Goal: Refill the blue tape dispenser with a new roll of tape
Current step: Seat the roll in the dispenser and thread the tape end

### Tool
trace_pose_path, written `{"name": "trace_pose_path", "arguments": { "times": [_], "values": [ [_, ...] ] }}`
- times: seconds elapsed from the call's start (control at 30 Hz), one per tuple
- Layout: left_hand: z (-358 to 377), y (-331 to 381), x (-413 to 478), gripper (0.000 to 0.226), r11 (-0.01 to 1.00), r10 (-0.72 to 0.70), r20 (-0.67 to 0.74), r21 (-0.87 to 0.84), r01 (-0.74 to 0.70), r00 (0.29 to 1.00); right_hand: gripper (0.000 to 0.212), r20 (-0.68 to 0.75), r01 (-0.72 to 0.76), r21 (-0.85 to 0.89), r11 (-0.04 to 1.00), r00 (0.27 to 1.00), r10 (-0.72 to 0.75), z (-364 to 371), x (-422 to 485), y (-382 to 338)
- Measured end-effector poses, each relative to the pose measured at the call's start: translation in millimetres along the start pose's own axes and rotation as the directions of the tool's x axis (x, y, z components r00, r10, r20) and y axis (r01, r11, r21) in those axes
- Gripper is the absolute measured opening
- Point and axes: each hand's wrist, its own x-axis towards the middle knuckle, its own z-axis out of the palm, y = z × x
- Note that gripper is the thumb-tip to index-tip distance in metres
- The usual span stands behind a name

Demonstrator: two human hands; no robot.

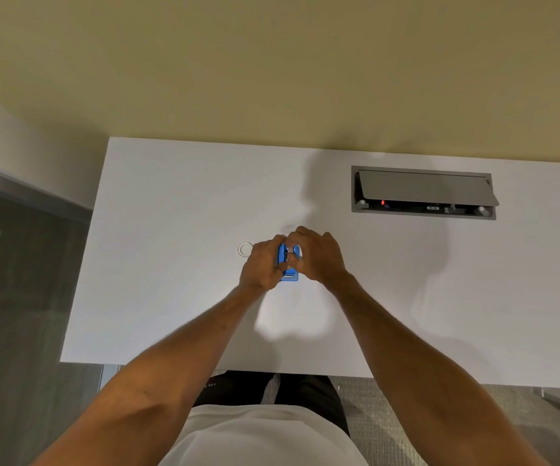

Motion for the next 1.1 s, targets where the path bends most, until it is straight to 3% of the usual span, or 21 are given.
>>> {"name": "trace_pose_path", "arguments": {
  "times": [0.33, 0.6, 1.0, 1.1],
  "values": [
    [-1.6, 0.8, 2.9, 0.043, 0.998, -0.053, 0.037, -0.016, 0.054, 0.998, 0.029, 0.009, -0.031, 0.092, 0.995, 0.999, 0.031, -2.4, 6.5, 3.2],
    [-0.4, -1.4, 0.5, 0.031, 0.999, -0.031, 0.024, -0.040, 0.032, 0.999, 0.037, 0.037, -0.018, 0.152, 0.988, 0.999, 0.013, -2.9, 3.0, 1.2],
    [1.7, -0.6, 3.1, 0.044, 0.999, -0.035, 0.043, -0.013, 0.036, 0.998, 0.021, 0.016, -0.003, 0.176, 0.984, 1.000, 0.000, -10.4, 7.4, 7.3],
    [1.3, -0.6, 3.6, 0.046, 0.999, -0.049, 0.045, -0.019, 0.050, 0.998, 0.029, 0.032, -0.012, 0.175, 0.985, 0.999, 0.007, -11.1, 6.6, 8.3]
  ]
}}
